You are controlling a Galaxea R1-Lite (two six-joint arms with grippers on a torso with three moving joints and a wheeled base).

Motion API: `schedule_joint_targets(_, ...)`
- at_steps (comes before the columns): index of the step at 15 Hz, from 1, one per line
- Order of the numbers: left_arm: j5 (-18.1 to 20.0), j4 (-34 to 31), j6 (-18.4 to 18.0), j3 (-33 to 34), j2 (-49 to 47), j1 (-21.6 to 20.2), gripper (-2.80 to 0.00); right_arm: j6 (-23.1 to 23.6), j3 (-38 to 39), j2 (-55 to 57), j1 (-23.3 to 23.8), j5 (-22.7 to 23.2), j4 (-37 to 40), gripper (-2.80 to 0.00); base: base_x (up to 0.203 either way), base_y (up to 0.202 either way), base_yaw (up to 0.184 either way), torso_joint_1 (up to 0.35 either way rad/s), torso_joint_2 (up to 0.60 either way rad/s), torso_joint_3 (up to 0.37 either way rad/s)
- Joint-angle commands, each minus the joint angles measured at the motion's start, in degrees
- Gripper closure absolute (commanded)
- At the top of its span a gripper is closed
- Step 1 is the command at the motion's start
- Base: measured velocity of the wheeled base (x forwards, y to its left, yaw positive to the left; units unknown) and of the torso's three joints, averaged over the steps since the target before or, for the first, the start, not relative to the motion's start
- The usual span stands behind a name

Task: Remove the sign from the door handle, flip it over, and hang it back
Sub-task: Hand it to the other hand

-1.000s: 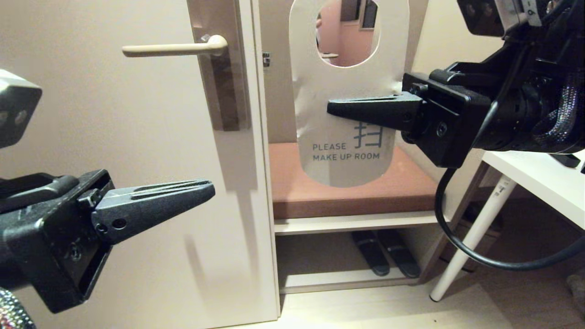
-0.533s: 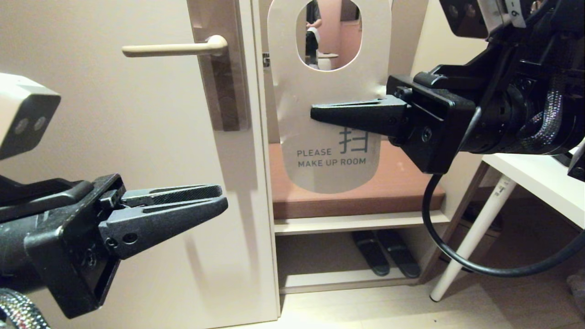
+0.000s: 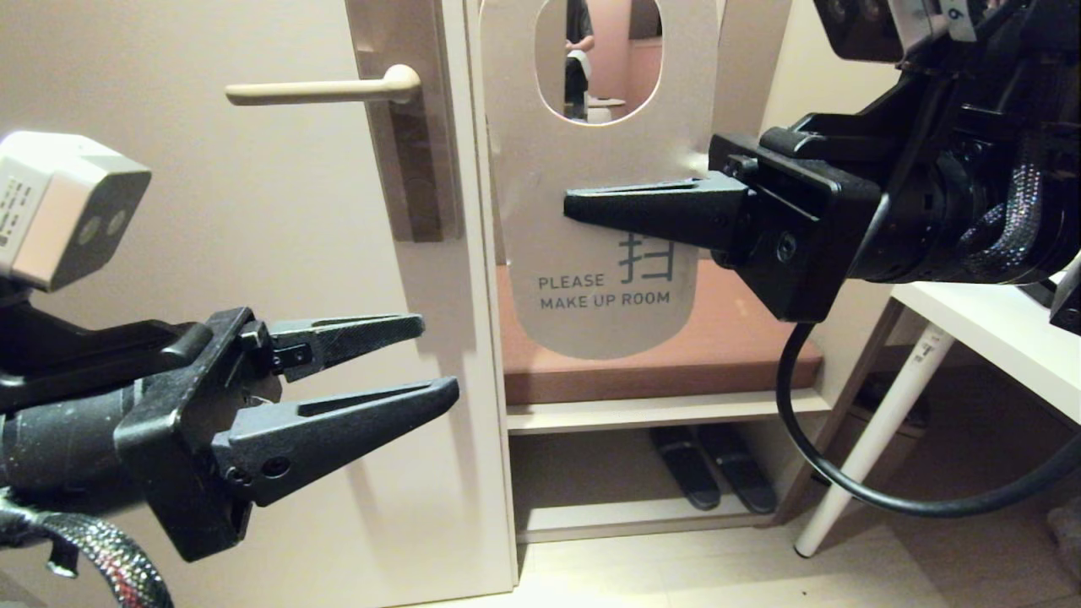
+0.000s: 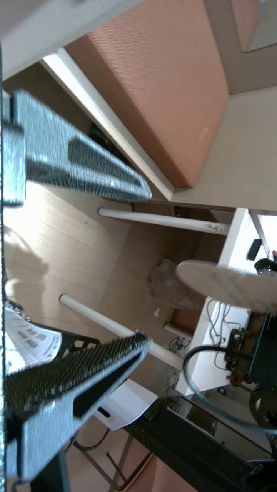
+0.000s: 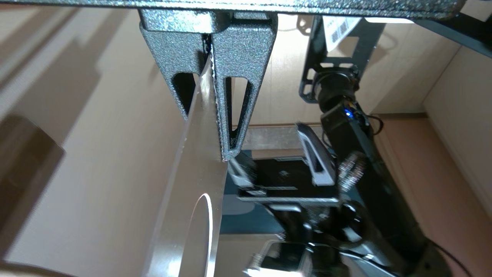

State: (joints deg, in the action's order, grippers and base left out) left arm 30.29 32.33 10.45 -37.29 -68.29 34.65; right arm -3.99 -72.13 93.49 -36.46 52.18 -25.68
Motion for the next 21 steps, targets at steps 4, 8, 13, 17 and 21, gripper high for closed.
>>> schedule_joint_targets(4, 0.2, 2.0, 0.0, 0.0, -2.5, 2.4, -2.80, -0.1, -2.5, 1.1, -2.9, 0.3, -0.2, 0.00, 0.000, 0.000, 0.000, 0.000, 0.00, 0.000)
schedule_joint_targets(8, 0.2, 2.0, 0.1, 0.0, -2.7, 3.9, -2.80, -0.2, -3.1, 1.3, -5.5, 0.3, -0.2, 0.00, 0.000, 0.000, 0.000, 0.000, 0.00, 0.000)
schedule_joint_targets(13, 0.2, 5.3, 0.2, -0.1, -4.4, 3.9, -2.80, -2.6, -3.2, 2.4, -8.8, 0.3, -2.5, 0.00, 0.000, 0.000, 0.000, 0.000, 0.00, 0.000)
schedule_joint_targets(17, 0.6, 9.0, 0.5, -0.1, -6.3, 4.5, -2.80, -7.7, -3.2, 4.0, -9.9, 0.2, -8.6, 0.00, 0.000, 0.000, 0.000, 0.000, 0.00, 0.000)
schedule_joint_targets(21, 4.3, 9.0, 0.9, 0.0, -6.2, 5.2, -2.80, -7.7, -2.8, 4.1, -9.9, 0.6, -8.7, 0.00, 0.000, 0.000, 0.000, 0.000, 0.00, 0.000)
